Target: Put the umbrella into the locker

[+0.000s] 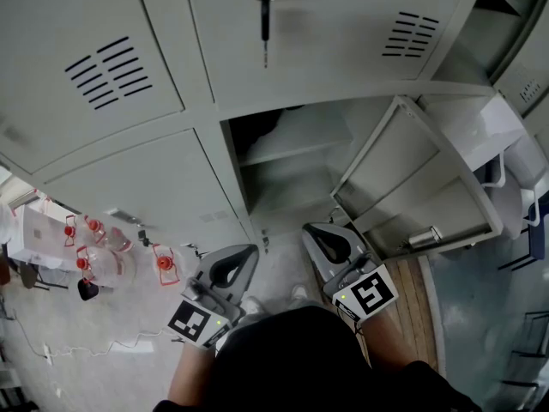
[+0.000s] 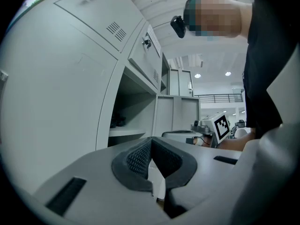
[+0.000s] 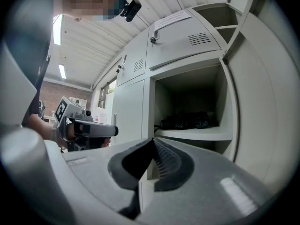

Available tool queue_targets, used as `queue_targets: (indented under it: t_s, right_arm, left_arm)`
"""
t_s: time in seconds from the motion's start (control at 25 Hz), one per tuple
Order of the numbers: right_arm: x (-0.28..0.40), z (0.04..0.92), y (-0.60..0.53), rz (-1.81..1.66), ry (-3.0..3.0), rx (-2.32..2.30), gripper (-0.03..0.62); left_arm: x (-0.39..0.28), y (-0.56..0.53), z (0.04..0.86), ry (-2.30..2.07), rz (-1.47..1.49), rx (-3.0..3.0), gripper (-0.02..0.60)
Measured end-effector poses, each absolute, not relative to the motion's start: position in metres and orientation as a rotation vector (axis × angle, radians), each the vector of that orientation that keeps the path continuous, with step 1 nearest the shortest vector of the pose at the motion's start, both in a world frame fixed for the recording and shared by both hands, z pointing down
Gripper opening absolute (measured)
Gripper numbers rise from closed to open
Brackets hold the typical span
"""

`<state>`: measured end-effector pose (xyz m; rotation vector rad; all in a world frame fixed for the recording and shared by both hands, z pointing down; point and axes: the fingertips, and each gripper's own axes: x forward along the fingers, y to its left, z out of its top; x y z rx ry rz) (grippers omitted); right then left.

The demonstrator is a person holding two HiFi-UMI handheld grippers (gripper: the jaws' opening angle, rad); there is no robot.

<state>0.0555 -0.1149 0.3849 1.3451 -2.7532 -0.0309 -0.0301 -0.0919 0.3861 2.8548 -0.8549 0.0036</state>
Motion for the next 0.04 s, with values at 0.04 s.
queue_targets:
  t_s: [0.04]
  right_arm:
    - [0.0553, 0.3850, -0.1146, -0.030, -2.753, 1.343, -0.005]
  left_arm:
    - [-0.0318, -0.0932, 0.3855, -0.865, -0.006, 2.843, 0.005]
